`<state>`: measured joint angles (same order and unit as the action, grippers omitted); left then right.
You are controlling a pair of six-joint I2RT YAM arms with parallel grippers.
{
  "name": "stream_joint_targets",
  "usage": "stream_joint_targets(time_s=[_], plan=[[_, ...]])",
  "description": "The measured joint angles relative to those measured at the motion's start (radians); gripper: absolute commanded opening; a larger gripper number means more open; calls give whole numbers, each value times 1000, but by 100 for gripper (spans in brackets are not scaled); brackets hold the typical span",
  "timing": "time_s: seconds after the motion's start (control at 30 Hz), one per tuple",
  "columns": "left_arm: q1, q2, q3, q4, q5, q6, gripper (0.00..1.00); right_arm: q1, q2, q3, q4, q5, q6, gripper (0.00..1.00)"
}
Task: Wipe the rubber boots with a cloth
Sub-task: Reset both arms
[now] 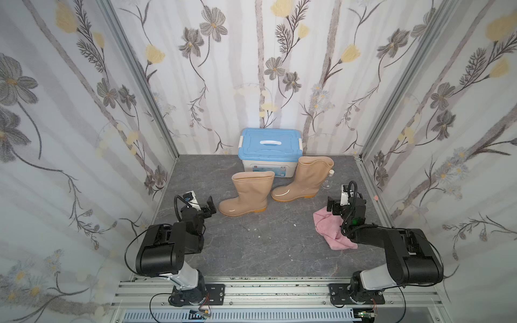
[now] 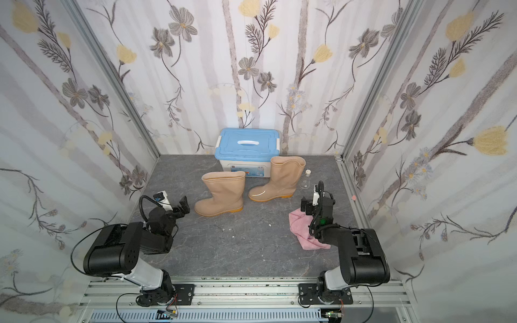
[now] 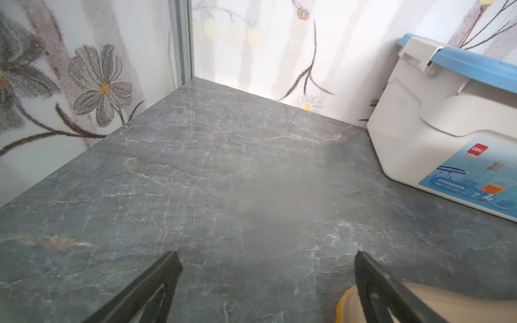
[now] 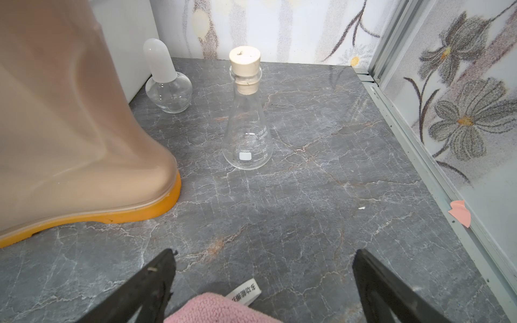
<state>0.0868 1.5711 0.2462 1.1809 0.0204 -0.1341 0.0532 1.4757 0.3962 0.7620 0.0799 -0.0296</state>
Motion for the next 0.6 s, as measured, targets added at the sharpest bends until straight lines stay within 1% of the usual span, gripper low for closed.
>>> stream_joint_targets(time_s=[0.1, 0.17, 0.27, 0.43, 0.6], plan=[[-1, -2, 34, -45, 18, 9, 100, 0, 0, 0, 0, 0, 0, 100], [-4, -2, 73, -105, 43, 25, 100, 0, 0, 0, 0, 0, 0, 100], [-22, -5, 113, -168, 67, 48, 100, 0, 0, 0, 0, 0, 0, 100], [-27, -6, 118, -228, 84, 61, 100, 0, 0, 0, 0, 0, 0, 100], [-27, -6, 119, -241, 84, 67, 100, 0, 0, 0, 0, 0, 0, 100]])
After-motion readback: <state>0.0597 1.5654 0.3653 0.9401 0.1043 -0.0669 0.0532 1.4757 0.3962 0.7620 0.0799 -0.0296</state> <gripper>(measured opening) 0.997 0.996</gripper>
